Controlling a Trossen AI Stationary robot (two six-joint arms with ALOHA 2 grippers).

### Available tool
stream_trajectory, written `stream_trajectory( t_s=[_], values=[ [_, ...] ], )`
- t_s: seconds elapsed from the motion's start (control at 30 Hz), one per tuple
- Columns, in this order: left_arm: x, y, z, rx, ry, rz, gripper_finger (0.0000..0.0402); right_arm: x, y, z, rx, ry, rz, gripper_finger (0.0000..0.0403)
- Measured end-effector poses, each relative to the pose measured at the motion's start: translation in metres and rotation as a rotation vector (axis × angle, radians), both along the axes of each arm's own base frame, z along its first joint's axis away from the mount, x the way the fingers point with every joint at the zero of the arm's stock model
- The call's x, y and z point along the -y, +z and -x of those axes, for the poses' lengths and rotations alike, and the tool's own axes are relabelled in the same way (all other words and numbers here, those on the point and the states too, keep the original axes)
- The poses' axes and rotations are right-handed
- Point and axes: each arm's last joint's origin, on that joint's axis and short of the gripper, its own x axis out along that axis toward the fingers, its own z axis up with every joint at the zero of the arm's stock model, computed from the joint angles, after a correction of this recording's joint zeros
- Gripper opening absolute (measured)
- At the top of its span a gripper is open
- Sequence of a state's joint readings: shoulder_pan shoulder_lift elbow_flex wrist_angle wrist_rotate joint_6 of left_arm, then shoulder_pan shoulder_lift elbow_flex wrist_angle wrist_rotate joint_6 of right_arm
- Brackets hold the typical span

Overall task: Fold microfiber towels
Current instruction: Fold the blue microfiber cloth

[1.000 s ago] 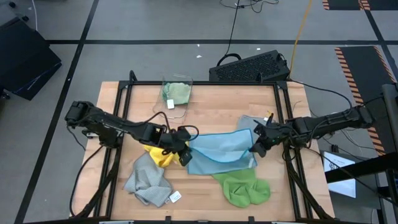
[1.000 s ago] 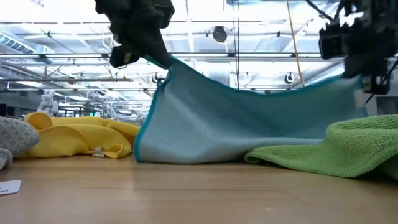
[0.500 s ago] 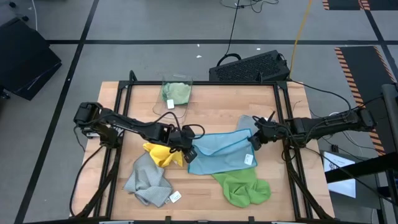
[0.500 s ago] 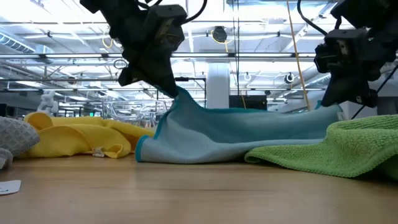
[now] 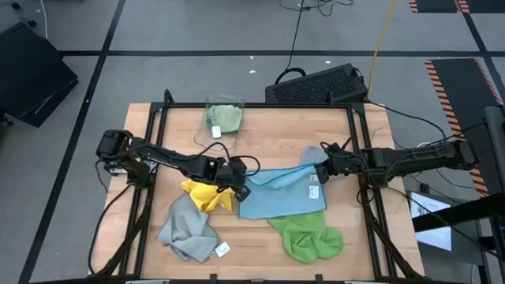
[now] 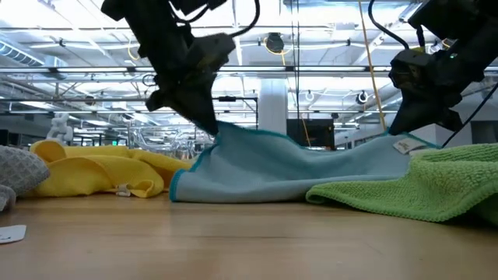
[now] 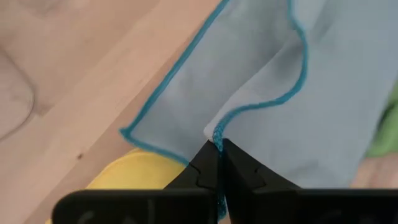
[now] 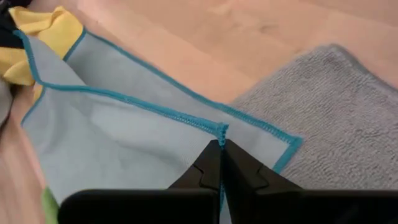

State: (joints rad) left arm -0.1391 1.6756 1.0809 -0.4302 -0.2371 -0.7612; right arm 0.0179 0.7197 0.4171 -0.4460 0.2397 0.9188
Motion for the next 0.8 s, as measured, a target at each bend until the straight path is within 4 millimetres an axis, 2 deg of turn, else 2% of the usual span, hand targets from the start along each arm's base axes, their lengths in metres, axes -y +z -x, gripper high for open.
stream_trajectory(
  t_s=[0.1, 0.23, 0.47, 0.63, 0.8],
  values=[
    [-0.001, -0.004, -0.002, -0.009, 0.002, -0.002, 0.0024, 0.001, 0.000, 0.000, -0.002, -0.012, 0.019, 0.0014],
    [-0.001, -0.005, -0.004, 0.002, 0.024, -0.038, 0.0041, 0.001, -0.003, 0.003, -0.033, -0.063, -0.023, 0.0056],
    [-0.006, -0.006, -0.003, -0.004, 0.063, -0.069, 0.0117, 0.001, -0.003, 0.005, -0.025, -0.096, -0.060, 0.0139],
    [-0.011, 0.006, 0.000, 0.032, 0.089, 0.107, 0.0157, -0.001, 0.002, 0.007, 0.023, -0.053, -0.122, 0.0164],
    [0.003, 0.010, 0.002, 0.038, 0.069, 0.247, 0.0156, -0.004, 0.007, 0.011, 0.073, 0.000, -0.198, 0.0166]
  ],
)
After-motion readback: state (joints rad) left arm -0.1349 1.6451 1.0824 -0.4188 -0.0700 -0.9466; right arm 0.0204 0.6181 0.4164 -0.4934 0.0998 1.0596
